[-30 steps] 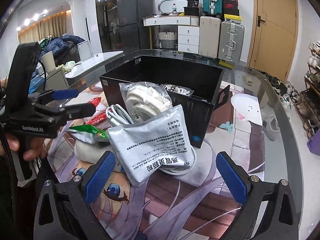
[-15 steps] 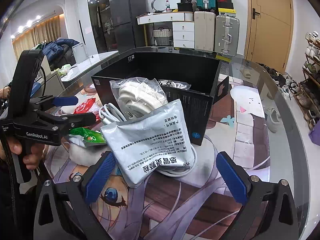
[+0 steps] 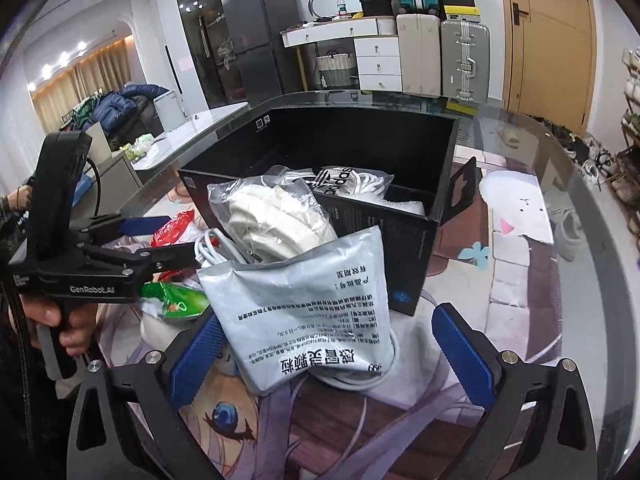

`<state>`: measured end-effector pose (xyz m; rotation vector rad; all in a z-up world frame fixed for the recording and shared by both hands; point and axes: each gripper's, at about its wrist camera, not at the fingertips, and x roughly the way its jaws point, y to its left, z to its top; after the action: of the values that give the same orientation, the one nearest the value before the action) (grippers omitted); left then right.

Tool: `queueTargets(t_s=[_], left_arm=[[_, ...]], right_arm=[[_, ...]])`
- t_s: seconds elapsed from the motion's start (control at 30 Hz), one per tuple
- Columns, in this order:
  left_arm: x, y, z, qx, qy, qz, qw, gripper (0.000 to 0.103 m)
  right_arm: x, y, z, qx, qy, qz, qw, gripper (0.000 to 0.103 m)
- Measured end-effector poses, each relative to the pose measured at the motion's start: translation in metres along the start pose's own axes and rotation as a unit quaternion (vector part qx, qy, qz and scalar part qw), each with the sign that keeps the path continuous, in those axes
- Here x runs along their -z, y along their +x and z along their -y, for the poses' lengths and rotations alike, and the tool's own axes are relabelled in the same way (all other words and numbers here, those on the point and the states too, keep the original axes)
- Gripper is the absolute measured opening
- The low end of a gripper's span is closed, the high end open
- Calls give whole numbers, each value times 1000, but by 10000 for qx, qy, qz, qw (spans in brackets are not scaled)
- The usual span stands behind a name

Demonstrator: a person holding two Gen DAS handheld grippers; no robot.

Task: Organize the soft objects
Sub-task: 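Grasp the silver pouch with the right gripper while the left grasps the red glue packet, then carry both packets over the black box and release them inside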

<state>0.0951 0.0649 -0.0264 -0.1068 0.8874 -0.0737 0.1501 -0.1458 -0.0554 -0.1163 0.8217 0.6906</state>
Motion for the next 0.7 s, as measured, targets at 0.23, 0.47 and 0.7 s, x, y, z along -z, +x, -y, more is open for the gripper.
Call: queueTargets(t_s=[0.23,0.47,0.7], left_arm=[[2,-5,5,104,104,74,9999,49],[1,-16,5,136,11,269,9995,49],[-3,-28,8,138,6,420,9990,49]], right_arm=[[8,-7,-5,-215,117,213,9995,82],[13,-17,-5,-250,143,399,9988,64],[14,-26,-7,-293,87,538,9981,61]])
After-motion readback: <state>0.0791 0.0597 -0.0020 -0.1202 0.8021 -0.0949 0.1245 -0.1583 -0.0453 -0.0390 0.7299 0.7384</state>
